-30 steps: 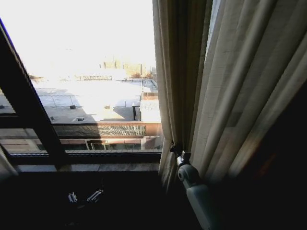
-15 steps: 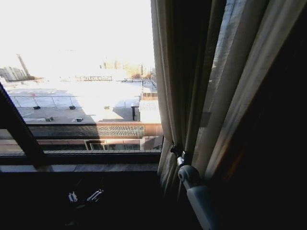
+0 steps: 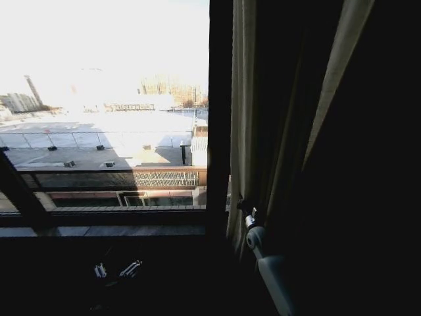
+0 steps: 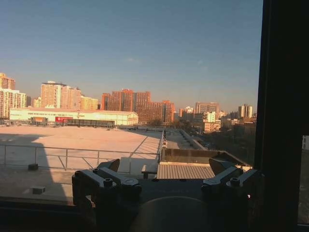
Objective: Open the curtains by pulling them apart, changing their state from closed to fully open.
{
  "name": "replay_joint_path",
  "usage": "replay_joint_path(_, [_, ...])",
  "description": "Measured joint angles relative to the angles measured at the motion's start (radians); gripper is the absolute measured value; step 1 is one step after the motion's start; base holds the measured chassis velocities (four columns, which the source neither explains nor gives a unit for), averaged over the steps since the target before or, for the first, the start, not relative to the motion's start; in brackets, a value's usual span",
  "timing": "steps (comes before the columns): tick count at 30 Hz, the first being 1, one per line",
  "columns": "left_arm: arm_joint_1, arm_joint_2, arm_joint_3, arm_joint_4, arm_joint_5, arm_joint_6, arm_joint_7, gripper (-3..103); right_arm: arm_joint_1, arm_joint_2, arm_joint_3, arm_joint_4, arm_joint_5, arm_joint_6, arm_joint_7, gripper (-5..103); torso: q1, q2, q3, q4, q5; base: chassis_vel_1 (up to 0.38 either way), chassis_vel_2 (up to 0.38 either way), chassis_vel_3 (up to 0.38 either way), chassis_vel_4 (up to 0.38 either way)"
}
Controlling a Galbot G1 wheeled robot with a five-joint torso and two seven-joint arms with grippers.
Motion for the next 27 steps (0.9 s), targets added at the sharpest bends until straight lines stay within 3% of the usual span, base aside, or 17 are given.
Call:
replay_joint_path(11, [0.007, -0.001, -0.003, -0.001, -0.003, -0.018, 0.000, 100, 0.015, -0.021, 0.116, -0.054, 0.001, -0.001, 0.019, 0, 0.000, 0.000, 0.000, -0.0006, 0.0009, 0.007, 0.009, -0.004, -0.002])
replay_joint_path(27, [0.010, 0.000, -0.004, 0.012, -0.012, -0.045, 0.000, 100, 0.103, -0.051, 0.330, -0.194, -0.010, -0.010, 0.177, 0, 0.000, 0.000, 0.000, -0.0004, 0.0006, 0.000, 0.000, 0.000, 0.000])
